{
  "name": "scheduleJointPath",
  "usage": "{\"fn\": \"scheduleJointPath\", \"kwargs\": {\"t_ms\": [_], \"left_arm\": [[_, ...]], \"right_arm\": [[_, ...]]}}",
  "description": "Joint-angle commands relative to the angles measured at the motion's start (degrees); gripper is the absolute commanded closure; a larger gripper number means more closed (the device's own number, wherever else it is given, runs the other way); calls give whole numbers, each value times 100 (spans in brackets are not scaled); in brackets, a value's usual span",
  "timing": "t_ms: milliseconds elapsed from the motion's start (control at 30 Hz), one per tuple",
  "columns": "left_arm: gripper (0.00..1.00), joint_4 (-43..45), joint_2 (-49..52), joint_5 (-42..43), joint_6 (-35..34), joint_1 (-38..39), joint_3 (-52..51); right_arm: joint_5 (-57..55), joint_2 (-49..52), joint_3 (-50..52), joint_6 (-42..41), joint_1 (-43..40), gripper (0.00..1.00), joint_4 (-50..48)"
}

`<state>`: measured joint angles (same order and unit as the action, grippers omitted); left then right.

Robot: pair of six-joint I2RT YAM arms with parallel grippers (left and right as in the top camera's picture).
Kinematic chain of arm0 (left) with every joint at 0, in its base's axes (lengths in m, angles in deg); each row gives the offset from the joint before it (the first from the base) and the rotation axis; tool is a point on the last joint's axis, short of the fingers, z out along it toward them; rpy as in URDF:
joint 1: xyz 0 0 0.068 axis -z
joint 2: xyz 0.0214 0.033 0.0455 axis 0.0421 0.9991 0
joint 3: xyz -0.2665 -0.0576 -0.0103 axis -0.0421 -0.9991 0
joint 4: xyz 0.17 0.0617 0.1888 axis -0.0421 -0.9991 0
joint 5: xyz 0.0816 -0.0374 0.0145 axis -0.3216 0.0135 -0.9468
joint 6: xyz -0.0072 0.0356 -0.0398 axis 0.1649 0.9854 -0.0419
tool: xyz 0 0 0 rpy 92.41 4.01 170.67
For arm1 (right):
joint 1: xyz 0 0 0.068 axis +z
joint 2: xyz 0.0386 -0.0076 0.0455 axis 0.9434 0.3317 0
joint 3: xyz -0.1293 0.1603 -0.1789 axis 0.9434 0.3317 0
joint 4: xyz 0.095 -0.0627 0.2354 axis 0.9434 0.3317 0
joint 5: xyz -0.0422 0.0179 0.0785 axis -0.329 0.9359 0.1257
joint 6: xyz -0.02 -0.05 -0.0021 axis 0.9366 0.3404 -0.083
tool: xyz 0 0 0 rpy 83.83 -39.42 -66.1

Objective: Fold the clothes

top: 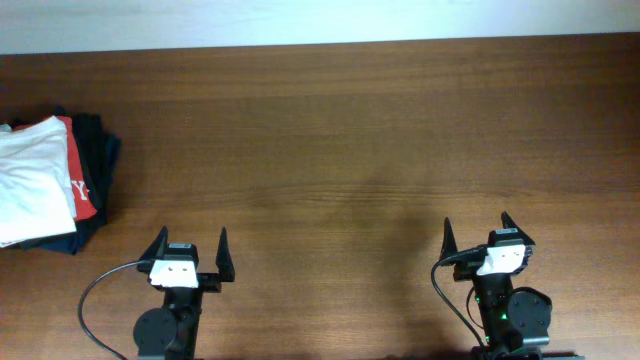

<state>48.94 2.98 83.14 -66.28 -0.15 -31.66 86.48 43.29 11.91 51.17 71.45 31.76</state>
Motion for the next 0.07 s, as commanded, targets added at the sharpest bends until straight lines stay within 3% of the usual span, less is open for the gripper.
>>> {"fn": "scheduleJointPath", "kwargs": {"t_ms": [0,33], "left_arm": [[1,-9,-44,87,92,31,-28],[1,-9,-44,87,90,31,-28]], "right_arm": [[-48,-42,28,-11,-24,1,35],[-50,-42,28,-11,-24,1,35]]}}
